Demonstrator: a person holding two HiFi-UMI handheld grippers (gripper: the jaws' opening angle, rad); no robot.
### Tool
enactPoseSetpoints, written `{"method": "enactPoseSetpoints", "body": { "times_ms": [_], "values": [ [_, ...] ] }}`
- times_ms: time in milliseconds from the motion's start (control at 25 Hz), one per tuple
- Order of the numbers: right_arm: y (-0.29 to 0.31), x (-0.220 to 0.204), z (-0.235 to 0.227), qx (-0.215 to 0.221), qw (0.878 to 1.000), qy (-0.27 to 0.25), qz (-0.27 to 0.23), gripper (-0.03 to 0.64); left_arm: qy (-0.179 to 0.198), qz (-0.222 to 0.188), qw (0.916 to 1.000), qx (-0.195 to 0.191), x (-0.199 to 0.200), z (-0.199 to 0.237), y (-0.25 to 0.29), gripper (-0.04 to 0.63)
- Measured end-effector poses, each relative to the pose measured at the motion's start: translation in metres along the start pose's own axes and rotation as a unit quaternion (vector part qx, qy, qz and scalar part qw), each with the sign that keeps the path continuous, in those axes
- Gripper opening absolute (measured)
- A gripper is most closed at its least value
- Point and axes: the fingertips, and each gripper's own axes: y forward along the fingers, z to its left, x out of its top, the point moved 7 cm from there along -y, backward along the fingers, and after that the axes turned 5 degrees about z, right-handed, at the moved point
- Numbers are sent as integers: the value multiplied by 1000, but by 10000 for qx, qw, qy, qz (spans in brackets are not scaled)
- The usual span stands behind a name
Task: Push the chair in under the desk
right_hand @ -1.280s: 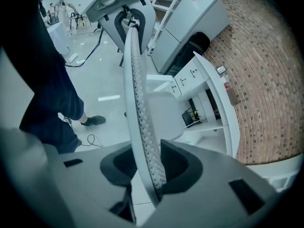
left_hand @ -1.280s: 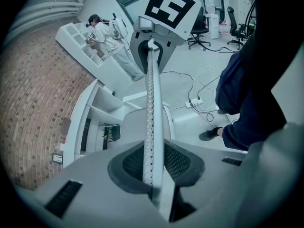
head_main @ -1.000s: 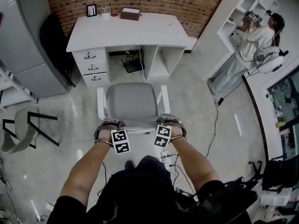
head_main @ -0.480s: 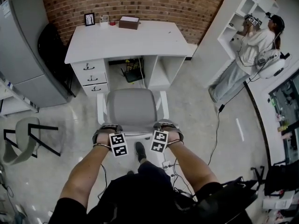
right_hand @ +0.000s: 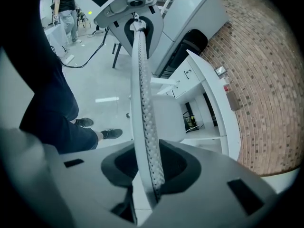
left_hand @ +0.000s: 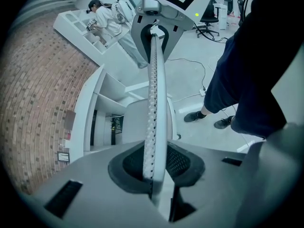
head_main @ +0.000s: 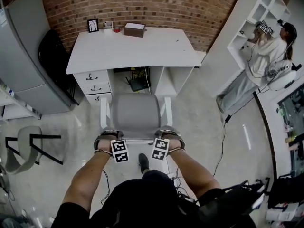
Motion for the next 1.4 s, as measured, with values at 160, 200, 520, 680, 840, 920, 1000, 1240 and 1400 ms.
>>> {"method": "enactPoseSetpoints", "body": {
  "times_ms": [160, 200, 520, 680, 840, 920, 1000, 1240, 1400],
  "values": [
    [8, 3, -25, 151, 9999, -45, -26, 97, -31, 60, 10000, 60, 0, 23, 9, 77],
    [10, 4, -31, 160, 9998, -58, -41, 97, -39, 90, 9999, 50, 0, 29, 11, 77],
    [29, 4, -72, 103, 9997, -161, -151, 91, -99, 238, 9996, 85, 3, 70, 32, 77],
    [38, 2, -93, 54, 9996, -217, -181, 91, -157, 327, 9993, 85, 7, 90, 41, 77],
    [45, 1, -109, 74, 9993, -256, -252, 91, -205, 377, 9990, 128, 10, 105, 49, 77],
    [47, 0, -118, 78, 9992, -274, -282, 91, -219, 415, 9988, 134, 11, 113, 52, 77],
    [49, -1, -126, 101, 9990, -297, -304, 91, -246, 455, 9986, 102, 13, 120, 54, 77],
    [59, -4, -148, 64, 9987, -362, -357, 91, -296, 516, 9982, 102, 18, 140, 64, 75],
    [63, -4, -162, 38, 9984, -410, -382, 91, -329, 527, 9980, 130, 19, 153, 68, 75]
  ]
}}
